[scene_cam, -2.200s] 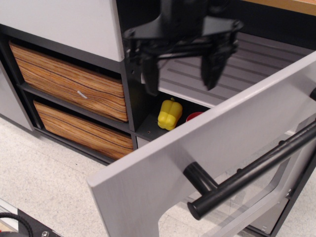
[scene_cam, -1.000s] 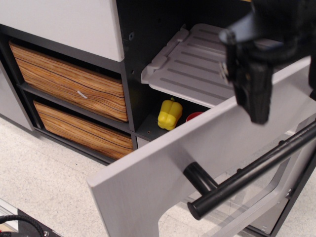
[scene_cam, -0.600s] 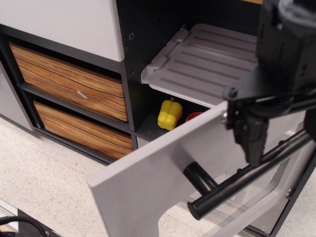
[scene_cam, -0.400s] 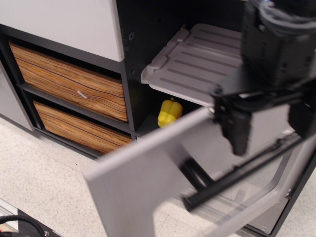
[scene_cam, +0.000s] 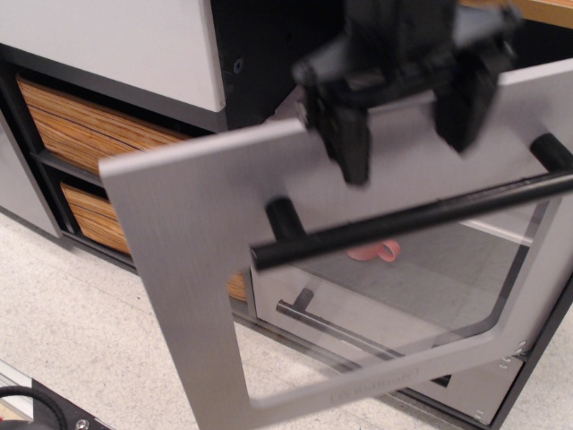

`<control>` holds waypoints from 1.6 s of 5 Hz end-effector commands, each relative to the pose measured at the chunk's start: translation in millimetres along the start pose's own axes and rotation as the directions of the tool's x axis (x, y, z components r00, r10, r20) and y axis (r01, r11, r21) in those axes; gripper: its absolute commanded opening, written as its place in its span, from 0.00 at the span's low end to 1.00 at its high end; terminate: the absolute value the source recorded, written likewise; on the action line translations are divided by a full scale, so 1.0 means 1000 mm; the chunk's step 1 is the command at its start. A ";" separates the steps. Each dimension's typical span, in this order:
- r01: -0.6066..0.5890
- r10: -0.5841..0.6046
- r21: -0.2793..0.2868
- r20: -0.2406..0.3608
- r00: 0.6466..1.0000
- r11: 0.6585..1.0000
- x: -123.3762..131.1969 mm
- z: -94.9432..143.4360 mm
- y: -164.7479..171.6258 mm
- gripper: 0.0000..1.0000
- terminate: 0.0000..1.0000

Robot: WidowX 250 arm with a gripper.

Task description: Close oven

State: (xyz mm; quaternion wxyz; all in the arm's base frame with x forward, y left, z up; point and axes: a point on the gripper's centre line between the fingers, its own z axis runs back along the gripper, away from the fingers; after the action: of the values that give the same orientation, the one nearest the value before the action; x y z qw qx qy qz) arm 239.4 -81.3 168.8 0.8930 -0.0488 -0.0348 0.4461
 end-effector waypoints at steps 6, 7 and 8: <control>0.220 -0.229 0.087 0.116 0.966 0.972 0.061 -0.095 -0.019 1.00 0.00; 0.177 -0.186 0.084 0.121 0.975 0.981 0.078 -0.096 -0.021 1.00 0.00; 0.159 -0.168 0.082 0.125 0.978 0.984 0.085 -0.095 -0.023 1.00 0.00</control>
State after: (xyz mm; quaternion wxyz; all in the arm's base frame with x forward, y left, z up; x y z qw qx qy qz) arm 304.4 -38.1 62.0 0.9269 0.0273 -0.0593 0.3697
